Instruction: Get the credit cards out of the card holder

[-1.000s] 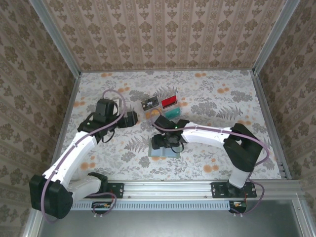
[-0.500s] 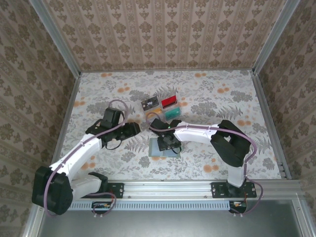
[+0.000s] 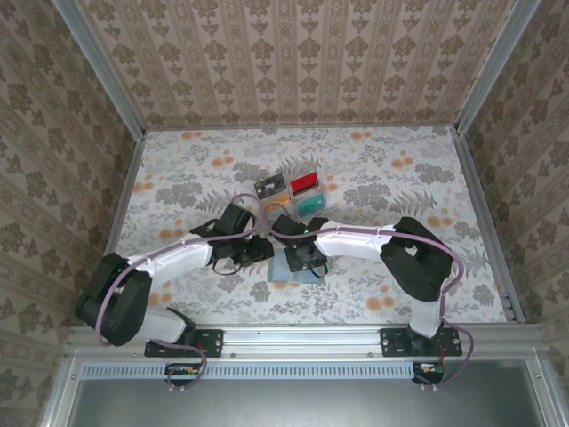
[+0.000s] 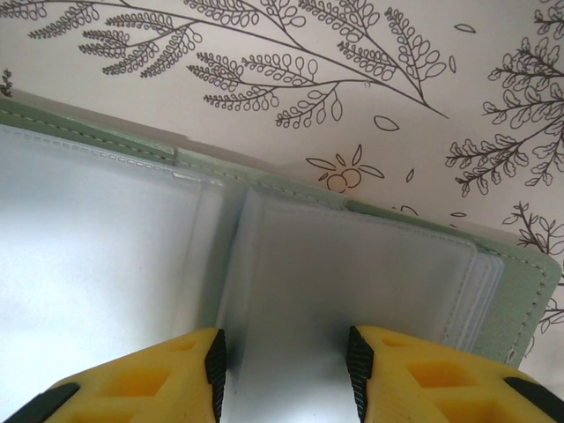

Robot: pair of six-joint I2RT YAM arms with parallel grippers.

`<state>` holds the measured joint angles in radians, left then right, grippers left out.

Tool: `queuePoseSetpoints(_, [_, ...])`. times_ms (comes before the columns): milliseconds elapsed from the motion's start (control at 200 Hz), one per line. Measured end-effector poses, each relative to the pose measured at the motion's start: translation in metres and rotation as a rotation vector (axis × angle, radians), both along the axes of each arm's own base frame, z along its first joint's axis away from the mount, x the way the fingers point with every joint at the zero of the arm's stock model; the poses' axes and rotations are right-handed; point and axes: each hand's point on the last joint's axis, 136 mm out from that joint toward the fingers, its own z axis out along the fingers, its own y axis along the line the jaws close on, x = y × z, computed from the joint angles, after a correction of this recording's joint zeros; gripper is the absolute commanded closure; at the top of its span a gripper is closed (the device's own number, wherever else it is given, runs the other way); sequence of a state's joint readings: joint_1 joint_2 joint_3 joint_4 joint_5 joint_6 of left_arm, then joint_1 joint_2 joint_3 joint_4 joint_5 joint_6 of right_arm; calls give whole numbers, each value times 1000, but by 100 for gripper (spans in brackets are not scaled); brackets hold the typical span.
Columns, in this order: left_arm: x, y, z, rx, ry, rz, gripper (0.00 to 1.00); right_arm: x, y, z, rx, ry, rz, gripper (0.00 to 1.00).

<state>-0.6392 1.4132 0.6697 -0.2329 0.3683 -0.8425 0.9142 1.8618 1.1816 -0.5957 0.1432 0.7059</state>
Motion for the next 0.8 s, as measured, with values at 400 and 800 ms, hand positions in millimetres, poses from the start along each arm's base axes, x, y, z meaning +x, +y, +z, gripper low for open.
queuePoseSetpoints(400, [-5,-14,-24,15,59,-35,76,1,-1,0,40,-2,-10,57])
queuePoseSetpoints(800, [-4,-39,-12,-76,33,-102,100,1,-3,1,116,20,-28,61])
